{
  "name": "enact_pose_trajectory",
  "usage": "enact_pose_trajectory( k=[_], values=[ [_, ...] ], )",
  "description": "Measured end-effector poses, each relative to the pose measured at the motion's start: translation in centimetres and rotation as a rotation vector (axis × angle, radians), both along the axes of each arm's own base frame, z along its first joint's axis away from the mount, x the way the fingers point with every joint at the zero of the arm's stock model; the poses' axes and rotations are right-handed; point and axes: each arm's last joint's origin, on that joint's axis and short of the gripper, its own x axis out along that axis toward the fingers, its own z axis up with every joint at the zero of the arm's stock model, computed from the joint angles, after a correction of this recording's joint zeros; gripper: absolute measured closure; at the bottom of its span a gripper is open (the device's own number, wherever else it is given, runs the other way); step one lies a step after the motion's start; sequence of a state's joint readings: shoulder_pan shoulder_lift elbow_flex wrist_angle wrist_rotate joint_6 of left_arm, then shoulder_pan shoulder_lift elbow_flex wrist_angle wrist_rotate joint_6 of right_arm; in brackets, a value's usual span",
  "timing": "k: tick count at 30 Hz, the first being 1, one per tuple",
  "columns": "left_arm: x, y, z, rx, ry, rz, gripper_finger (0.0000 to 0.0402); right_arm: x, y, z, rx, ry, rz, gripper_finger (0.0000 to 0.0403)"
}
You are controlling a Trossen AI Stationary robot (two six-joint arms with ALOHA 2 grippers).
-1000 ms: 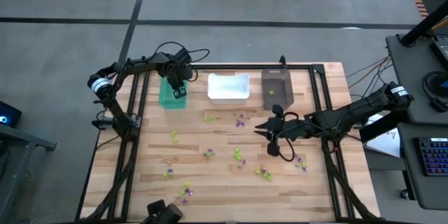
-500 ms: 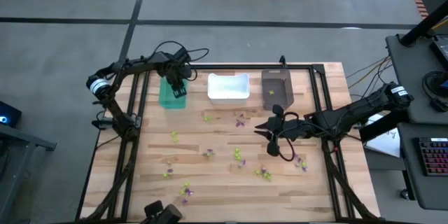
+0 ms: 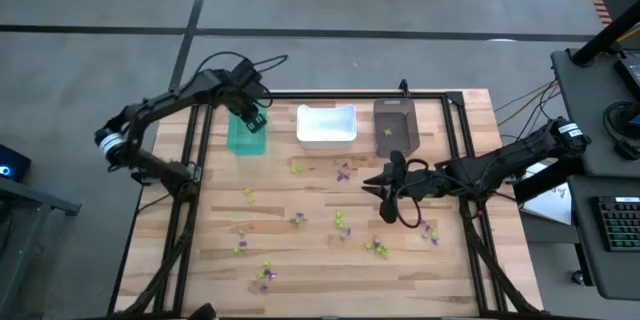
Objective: Sort Halloween decoration
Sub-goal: Put the green spider toy into the black bin
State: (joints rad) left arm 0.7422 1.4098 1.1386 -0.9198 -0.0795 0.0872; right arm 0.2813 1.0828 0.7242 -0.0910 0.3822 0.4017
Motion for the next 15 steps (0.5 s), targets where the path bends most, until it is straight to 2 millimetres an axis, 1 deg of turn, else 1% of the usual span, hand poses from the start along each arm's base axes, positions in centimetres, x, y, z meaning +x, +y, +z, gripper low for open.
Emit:
enact_pose_trajectory(
  k=[4,8,11,15],
  values=[
    [0.4,-3.0,1.3,0.061,-0.119,-0.041,0.0359,0.2,0.0,0.6,0.005,-0.017,0.000,0.0335],
    [1.2,-6.3,1.7,0.091,-0.237,-0.112,0.0359,0.2,0.1,0.8,0.015,-0.024,-0.004,0.0335],
    [2.0,-8.8,1.6,0.100,-0.330,-0.183,0.0359,0.2,0.1,0.8,0.052,-0.028,-0.024,0.0335],
    [3.1,-11.8,0.7,0.105,-0.430,-0.298,0.0359,0.2,0.1,0.7,0.079,-0.020,-0.008,0.0335]
  ],
)
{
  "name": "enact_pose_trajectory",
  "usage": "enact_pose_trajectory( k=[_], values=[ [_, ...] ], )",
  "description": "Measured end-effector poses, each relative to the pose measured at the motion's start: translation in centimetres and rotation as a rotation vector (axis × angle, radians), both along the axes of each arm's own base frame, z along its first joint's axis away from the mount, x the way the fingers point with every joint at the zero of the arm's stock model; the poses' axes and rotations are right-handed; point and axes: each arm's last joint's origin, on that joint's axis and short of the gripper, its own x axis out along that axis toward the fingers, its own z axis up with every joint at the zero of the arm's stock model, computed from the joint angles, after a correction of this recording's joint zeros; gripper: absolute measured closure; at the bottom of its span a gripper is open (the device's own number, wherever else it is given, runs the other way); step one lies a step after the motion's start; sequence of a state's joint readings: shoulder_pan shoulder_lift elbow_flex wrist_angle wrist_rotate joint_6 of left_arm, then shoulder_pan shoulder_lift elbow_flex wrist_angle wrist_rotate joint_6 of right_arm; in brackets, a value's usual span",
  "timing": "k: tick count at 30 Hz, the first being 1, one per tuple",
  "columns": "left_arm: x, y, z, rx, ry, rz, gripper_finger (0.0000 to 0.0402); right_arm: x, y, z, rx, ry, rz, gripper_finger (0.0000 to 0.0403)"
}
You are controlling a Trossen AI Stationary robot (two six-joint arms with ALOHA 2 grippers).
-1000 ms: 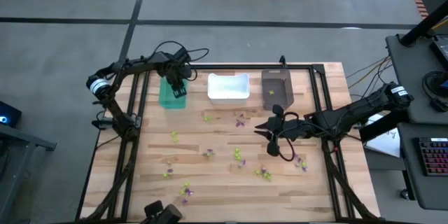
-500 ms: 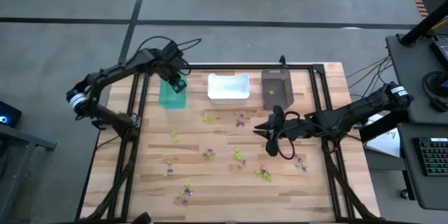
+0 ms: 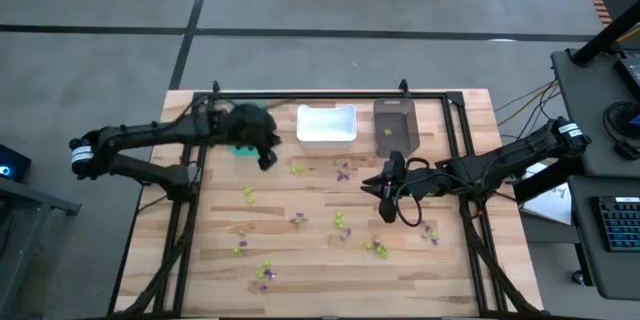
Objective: Sort Halloween decoration
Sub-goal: Put the green spider toy into the black bin
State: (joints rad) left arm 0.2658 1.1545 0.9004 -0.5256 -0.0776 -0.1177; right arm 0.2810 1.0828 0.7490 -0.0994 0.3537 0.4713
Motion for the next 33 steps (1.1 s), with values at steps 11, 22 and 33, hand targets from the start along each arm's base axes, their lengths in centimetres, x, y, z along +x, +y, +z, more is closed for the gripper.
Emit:
enact_pose_trajectory(
  k=[11,22,33],
  values=[
    [1.4,-4.4,-4.8,0.010,-0.130,-0.183,0.0359,-0.2,0.4,-0.3,-0.035,0.041,0.108,0.0335],
    [1.2,-5.2,-7.1,0.004,-0.213,-0.220,0.0359,-1.3,0.8,-3.3,-0.045,0.123,0.125,0.0335],
    [1.5,-5.9,-6.7,-0.004,-0.314,-0.243,0.0359,-1.7,3.1,-6.0,0.053,0.232,0.193,0.0335]
  ],
)
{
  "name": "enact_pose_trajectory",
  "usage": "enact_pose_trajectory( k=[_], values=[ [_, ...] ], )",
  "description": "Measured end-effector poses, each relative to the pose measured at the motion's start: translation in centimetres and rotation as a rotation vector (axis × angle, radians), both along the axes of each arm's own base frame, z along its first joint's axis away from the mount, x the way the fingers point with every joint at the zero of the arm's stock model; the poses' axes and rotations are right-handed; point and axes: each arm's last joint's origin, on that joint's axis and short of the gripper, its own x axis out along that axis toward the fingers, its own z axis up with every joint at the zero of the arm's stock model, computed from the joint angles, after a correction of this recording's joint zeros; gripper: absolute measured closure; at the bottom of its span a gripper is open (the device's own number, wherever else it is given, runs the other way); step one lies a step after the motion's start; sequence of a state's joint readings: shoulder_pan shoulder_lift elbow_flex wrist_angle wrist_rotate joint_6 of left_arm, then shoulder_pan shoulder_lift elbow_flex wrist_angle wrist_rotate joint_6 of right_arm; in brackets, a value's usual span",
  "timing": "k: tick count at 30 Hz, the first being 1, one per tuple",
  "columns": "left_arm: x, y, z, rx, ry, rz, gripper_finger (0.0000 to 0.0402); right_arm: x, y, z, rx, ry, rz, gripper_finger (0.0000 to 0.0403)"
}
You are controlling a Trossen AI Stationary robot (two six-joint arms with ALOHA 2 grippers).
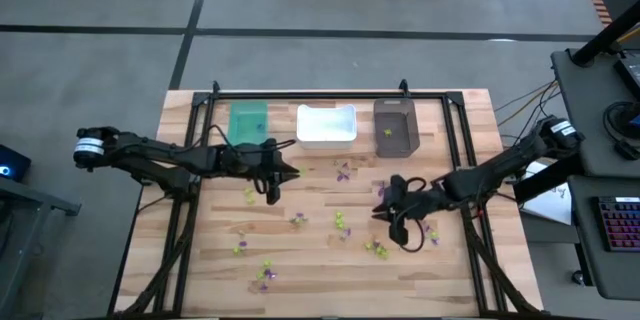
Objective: Sort Halloween decoration
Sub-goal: Put the green spider toy into the black bin
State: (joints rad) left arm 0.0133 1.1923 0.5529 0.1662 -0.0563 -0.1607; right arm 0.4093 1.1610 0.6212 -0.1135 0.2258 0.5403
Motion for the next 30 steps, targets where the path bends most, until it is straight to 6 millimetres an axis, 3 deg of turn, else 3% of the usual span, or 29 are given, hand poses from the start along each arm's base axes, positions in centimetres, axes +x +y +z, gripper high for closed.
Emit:
enact_pose_trajectory(
  k=[10,20,30],
  values=[
    [0.4,-1.5,0.9,-0.015,-0.108,-0.076,0.0359,0.8,1.9,-2.3,-0.034,0.095,0.011,0.0335],
    [0.5,-2.6,1.4,-0.024,-0.155,-0.116,0.0342,3.0,2.3,-3.9,-0.258,-0.018,0.032,0.0335],
    [3.5,-4.1,-1.6,-0.046,-0.164,-0.152,0.0350,4.6,1.8,-4.9,-0.318,-0.090,0.018,0.0335]
  ],
)
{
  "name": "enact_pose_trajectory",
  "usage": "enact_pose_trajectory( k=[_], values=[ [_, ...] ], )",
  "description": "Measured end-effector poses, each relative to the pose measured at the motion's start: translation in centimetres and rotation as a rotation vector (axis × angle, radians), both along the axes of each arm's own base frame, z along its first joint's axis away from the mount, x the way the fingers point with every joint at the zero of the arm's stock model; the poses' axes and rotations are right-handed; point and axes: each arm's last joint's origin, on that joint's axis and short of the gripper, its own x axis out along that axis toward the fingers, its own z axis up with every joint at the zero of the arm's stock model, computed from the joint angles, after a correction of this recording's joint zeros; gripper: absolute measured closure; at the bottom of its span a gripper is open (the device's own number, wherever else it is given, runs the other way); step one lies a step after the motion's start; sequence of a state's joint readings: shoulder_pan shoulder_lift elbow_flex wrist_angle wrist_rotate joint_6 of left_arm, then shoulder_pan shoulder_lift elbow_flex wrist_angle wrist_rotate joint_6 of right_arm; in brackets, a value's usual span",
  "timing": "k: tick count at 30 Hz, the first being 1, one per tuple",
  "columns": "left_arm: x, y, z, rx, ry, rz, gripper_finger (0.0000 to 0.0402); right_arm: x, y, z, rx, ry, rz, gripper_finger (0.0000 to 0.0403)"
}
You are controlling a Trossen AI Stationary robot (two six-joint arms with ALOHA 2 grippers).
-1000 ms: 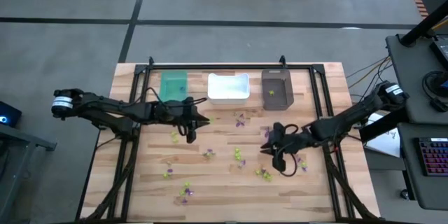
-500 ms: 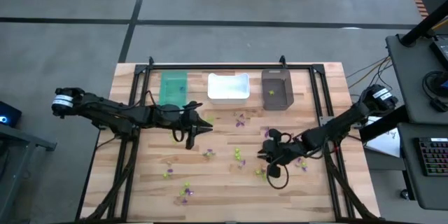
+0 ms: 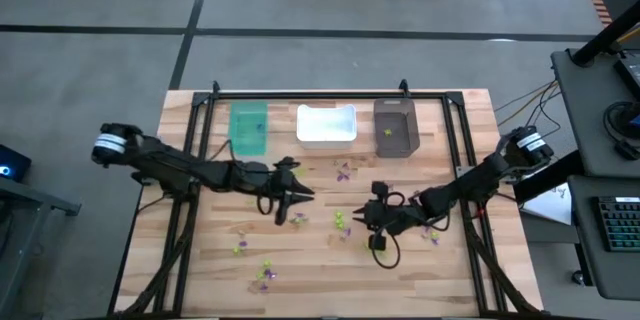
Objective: Sort Halloween decoration
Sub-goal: Put the green spider toy into the black bin
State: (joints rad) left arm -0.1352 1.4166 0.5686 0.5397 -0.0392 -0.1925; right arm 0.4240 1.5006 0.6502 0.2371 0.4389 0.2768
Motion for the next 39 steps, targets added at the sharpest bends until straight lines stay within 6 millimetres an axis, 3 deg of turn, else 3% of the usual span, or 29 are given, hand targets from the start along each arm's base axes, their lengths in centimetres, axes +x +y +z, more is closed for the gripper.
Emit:
enact_pose_trajectory(
  k=[12,19,28,39],
  values=[
    [5.6,-0.8,-4.9,0.029,0.185,-0.002,0.0363,0.1,0.0,0.0,0.034,-0.009,-0.026,0.0335],
    [7.6,-1.3,-6.7,0.044,0.228,-0.027,0.0363,0.1,-0.2,0.0,0.222,-0.033,-0.165,0.0335],
    [8.2,-1.5,-7.9,0.082,0.268,-0.056,0.0363,0.7,-1.4,-0.3,0.608,0.005,-0.335,0.0335],
    [8.2,-1.5,-8.7,0.084,0.285,-0.056,0.0363,0.9,-1.8,-0.3,0.629,0.004,-0.345,0.0335]
  ],
)
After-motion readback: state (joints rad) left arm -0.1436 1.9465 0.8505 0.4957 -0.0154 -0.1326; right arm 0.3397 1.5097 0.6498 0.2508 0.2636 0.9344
